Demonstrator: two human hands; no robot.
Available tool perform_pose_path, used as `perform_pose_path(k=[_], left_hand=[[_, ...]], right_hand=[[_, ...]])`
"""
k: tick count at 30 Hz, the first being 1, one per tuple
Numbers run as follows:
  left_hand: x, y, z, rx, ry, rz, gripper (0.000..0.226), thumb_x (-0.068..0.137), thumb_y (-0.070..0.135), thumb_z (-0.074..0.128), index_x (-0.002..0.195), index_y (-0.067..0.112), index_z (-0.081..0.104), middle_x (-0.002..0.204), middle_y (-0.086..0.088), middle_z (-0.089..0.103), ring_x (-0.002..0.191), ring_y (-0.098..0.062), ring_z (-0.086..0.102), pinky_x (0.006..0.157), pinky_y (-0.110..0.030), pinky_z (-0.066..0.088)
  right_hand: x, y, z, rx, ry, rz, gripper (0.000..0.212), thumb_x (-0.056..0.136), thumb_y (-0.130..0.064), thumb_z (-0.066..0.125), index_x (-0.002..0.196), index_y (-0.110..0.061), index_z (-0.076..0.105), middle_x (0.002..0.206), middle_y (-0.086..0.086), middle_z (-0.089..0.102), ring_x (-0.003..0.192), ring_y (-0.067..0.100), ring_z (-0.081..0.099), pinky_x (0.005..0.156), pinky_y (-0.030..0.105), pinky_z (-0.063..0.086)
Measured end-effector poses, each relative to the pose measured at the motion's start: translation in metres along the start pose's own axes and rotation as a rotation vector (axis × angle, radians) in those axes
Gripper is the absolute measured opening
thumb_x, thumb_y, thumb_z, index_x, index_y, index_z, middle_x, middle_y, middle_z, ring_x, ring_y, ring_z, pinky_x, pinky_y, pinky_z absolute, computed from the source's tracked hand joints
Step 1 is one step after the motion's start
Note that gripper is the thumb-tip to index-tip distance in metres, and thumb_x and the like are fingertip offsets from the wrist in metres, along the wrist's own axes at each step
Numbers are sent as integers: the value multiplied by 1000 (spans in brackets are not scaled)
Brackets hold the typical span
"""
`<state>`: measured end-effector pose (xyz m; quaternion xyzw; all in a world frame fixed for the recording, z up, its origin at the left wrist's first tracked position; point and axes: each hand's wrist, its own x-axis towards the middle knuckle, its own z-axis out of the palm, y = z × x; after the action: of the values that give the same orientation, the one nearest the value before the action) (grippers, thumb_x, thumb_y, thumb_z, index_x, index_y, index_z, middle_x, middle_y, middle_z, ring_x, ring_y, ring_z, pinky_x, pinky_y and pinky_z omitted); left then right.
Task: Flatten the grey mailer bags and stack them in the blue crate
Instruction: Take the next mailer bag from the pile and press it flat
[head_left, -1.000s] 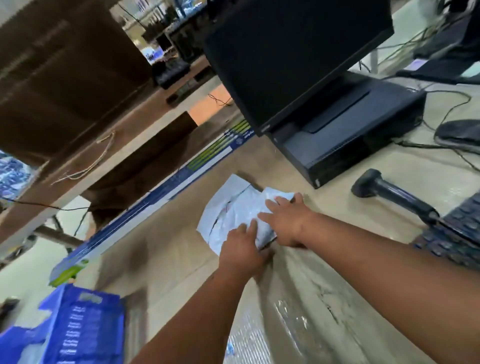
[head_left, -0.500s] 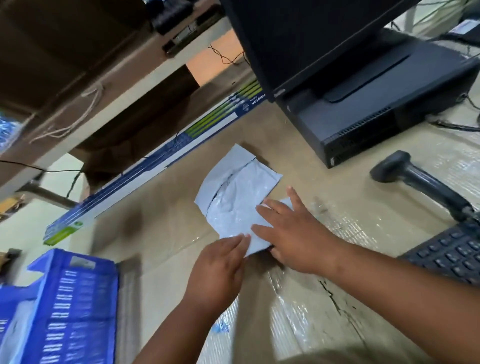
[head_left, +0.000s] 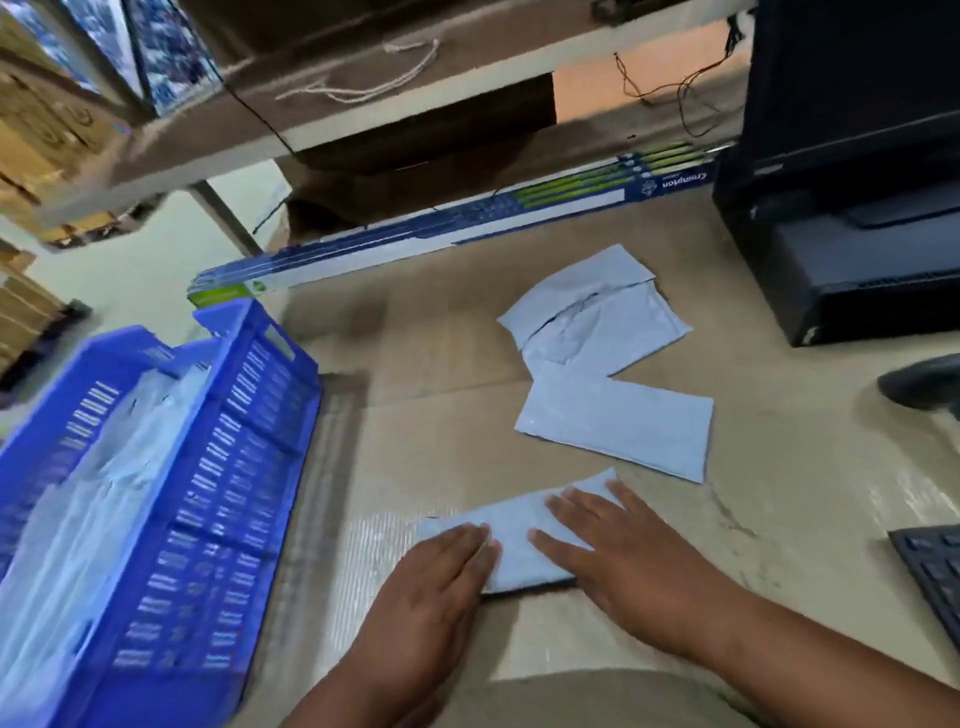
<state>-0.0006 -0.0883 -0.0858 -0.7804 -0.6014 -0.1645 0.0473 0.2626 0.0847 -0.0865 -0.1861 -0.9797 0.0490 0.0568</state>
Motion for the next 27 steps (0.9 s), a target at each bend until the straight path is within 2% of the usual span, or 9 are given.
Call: perform_pose_path(k=[2,5,9,13,15,18,22,24,27], left_hand=[[-17,-1,-3,-2,5,-3,62,92,1,67,152,12,56,163,-8,47,149,-26,47,116,-45,44],[-40,-5,-9,-9,-8,-17,62,93,1,64,153,11,54,164,-7,45,151,-25,44,119,-46,42],[-58,-8,-17,-16,-46,-37,52,103,11,53,154,13,53,166,-5,42,154,-23,40,120,-45,40],[-54,-7,-35,-22,-66,-54,54,100,35,65,148,11,60,161,-6,49,150,-27,44,119,-49,40],[-39,0,-43,-59,-45,-31,59,99,42,67,146,7,61,160,-8,49,151,-29,43,121,-48,37],[-2,18,-32,-51,-14,-38,52,104,34,60,146,3,60,158,-15,51,149,-31,45,122,-47,38],[39,37,4,-29,-172,-246,59,105,29,44,156,0,45,165,-20,39,154,-35,37,122,-53,36],[46,43,16,22,-245,-287,62,102,30,41,156,0,45,165,-21,39,152,-37,39,123,-55,36],[52,52,24,76,-264,-317,62,104,35,37,156,3,46,164,-20,41,153,-37,38,123,-57,33]], right_hand=[[-2,-13,1,-6,-53,-7,59,101,-43,49,159,-41,38,166,6,41,150,29,43,116,68,37],[-5,-32,4,35,-90,1,61,104,-56,48,161,-45,31,170,3,35,154,27,37,120,65,32],[-4,-57,2,92,-96,36,59,105,-60,47,160,-46,34,169,0,36,154,25,37,120,60,34],[-4,-67,-3,161,-71,117,61,108,-66,35,164,-42,29,175,-3,23,159,22,26,125,50,29],[-5,-66,-5,182,-28,211,63,108,-65,33,165,-38,31,176,-3,17,161,21,20,124,45,32],[-4,-62,-11,166,38,373,62,108,-58,35,162,-28,40,175,-2,20,161,22,20,125,48,32],[5,-59,-7,32,-58,439,64,109,-53,26,165,-22,33,176,2,17,163,22,12,130,53,13],[9,-59,0,-13,-117,463,66,109,-53,23,164,-20,35,176,5,20,162,25,15,129,57,9],[7,-61,14,11,-130,523,68,109,-52,17,166,-19,30,177,4,15,163,25,11,128,57,4]])
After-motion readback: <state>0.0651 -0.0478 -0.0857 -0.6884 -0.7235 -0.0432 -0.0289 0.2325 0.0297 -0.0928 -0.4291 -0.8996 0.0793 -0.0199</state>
